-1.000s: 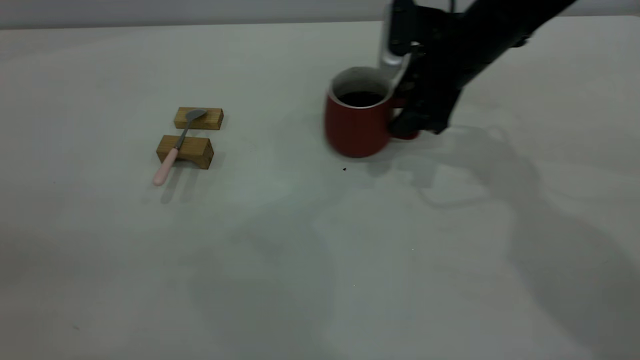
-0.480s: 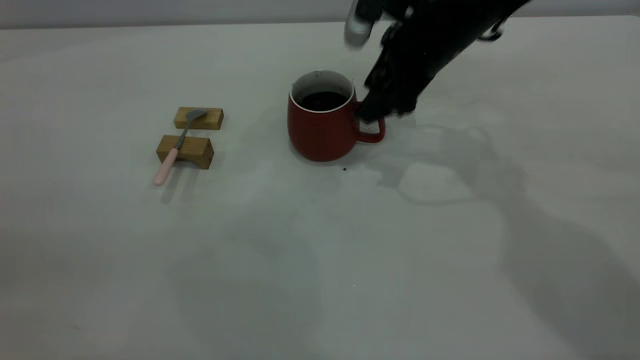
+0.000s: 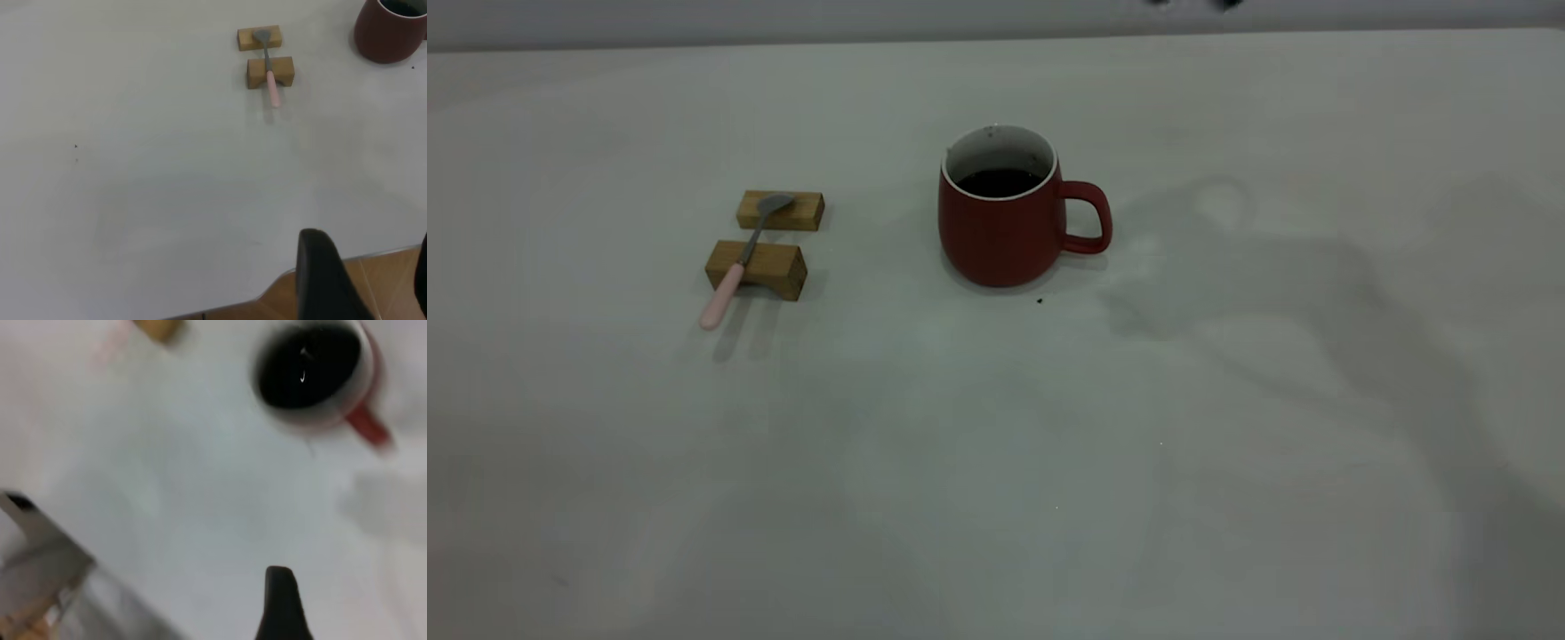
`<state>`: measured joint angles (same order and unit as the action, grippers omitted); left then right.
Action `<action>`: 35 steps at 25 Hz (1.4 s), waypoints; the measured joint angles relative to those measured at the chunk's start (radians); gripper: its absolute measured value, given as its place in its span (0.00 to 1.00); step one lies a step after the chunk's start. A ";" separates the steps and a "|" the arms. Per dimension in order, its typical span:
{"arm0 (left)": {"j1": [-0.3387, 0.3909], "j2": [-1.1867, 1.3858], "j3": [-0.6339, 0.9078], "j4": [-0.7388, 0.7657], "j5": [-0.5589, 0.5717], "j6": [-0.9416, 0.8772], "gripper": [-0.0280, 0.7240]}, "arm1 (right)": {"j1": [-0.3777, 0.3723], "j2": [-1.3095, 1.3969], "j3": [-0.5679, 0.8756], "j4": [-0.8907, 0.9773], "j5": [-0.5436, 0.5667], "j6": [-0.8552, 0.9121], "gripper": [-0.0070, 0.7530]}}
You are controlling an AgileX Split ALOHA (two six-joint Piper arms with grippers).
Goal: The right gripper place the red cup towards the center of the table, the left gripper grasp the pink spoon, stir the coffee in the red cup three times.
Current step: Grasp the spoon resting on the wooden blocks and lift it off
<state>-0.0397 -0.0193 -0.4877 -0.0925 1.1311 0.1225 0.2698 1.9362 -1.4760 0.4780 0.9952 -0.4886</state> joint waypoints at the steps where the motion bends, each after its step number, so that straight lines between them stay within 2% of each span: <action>1: 0.000 0.000 0.000 0.000 0.000 0.000 0.58 | 0.010 -0.039 0.001 -0.086 0.050 0.072 0.78; 4: 0.000 0.000 0.000 0.000 0.000 0.000 0.58 | 0.029 -0.159 0.054 -0.269 0.162 0.266 0.78; 8: 0.000 0.000 0.000 0.000 0.000 0.000 0.58 | 0.014 -0.358 0.231 -0.404 0.202 0.382 0.78; 15: 0.000 0.000 0.000 0.000 0.000 0.000 0.58 | -0.090 -0.751 0.603 -0.450 0.209 0.421 0.78; 22: 0.000 0.000 0.000 0.000 0.000 0.000 0.58 | -0.162 -1.164 0.864 -0.509 0.197 0.431 0.78; 28: 0.000 0.000 0.000 0.000 0.000 0.000 0.58 | -0.180 -1.451 0.997 -0.516 0.122 0.546 0.78; 35: 0.000 0.000 0.000 0.000 0.000 0.000 0.58 | -0.180 -1.762 1.007 -0.521 0.123 0.576 0.78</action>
<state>-0.0397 -0.0193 -0.4877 -0.0925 1.1311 0.1225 0.0894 0.1743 -0.4693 -0.0427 1.1181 0.0870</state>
